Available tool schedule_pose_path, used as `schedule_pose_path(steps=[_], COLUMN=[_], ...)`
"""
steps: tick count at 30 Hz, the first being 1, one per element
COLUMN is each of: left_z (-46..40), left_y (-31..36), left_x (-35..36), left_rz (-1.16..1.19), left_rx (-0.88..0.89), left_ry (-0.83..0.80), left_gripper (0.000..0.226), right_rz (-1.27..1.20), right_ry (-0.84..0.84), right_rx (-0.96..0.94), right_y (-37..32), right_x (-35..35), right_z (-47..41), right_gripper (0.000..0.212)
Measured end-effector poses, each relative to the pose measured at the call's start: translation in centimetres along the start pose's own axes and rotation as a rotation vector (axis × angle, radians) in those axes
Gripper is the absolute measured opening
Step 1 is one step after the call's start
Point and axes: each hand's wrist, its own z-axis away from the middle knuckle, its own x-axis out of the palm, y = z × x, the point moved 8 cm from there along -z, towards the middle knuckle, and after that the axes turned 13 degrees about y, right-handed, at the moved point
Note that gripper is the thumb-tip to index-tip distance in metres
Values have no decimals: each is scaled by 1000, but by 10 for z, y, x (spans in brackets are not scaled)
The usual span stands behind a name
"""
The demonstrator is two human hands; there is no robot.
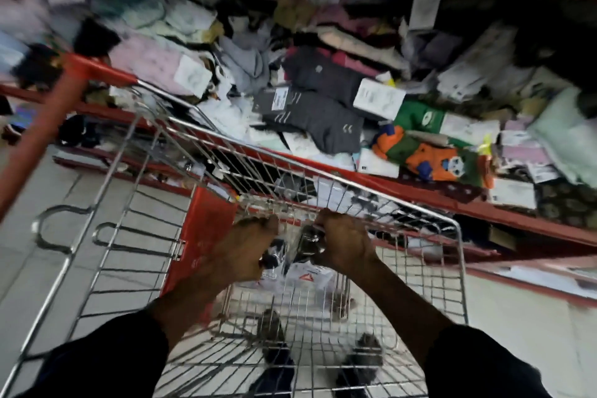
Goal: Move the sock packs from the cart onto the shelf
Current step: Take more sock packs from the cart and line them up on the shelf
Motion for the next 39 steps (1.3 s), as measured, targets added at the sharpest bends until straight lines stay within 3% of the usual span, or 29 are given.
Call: schedule_pose_path(steps=[5,13,16,22,29,39], left_z=[6,19,19,16,-16,-57], left_y=[0,12,14,15,-2,-23], left_x=[-141,-337,-398,-496,-578,-610], left_rz=[-67,-242,-301,-298,-313,-247], left_rx=[-51,11,28,85,108,86], left_ry=[177,457,508,671,749,686], left_gripper=[64,63,80,78,79,87], right_rz=[118,213,189,136,125,165], right_ry=[142,447,561,719,846,834], right_rx=[-114,-234,-245,-287,-281,-256], right_y=[-36,-101,-122,-159,-192,-215], right_x=[-129,-321,-377,-451,-516,-547], right_z=[-1,19,24,25,1,-57], right_gripper=[51,49,52,54,57,75])
